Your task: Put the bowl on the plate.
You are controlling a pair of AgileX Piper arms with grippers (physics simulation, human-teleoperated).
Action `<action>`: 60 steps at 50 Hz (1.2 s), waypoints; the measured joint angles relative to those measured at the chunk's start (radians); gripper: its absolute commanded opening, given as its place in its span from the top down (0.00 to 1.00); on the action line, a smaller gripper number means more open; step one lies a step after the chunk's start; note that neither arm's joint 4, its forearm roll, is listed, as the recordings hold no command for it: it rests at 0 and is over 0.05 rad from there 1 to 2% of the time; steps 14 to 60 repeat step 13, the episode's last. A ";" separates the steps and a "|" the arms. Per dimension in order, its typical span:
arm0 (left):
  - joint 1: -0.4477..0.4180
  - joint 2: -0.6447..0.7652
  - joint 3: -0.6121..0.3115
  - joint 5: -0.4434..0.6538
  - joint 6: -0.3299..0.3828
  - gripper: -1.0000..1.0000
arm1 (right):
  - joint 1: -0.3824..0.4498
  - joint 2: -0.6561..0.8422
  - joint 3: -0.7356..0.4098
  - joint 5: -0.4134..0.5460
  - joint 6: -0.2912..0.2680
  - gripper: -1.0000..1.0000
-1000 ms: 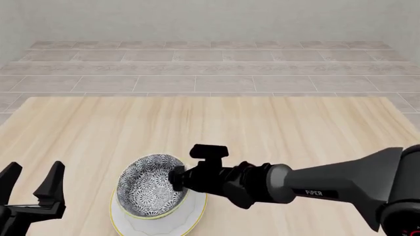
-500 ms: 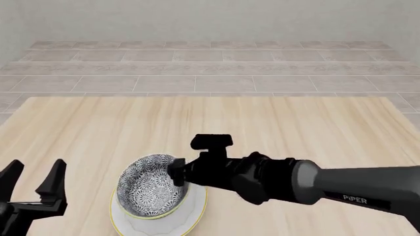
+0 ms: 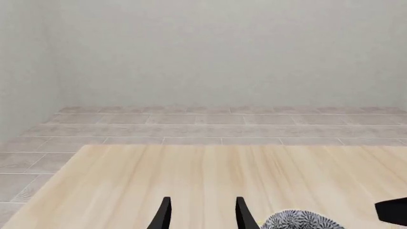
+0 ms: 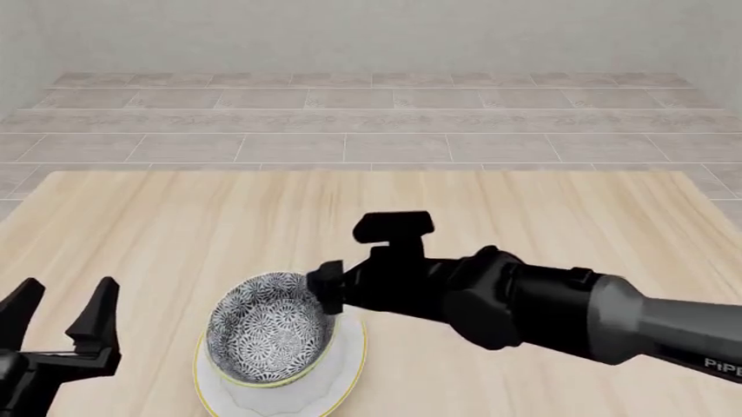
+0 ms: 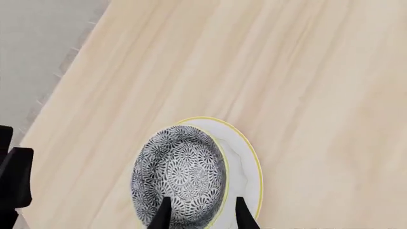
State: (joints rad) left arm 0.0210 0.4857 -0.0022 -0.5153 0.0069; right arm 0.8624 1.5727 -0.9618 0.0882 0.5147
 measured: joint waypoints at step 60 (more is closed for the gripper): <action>-0.001 0.016 -0.001 -0.012 0.000 0.00 | 0.003 -0.050 0.004 0.034 -0.016 0.00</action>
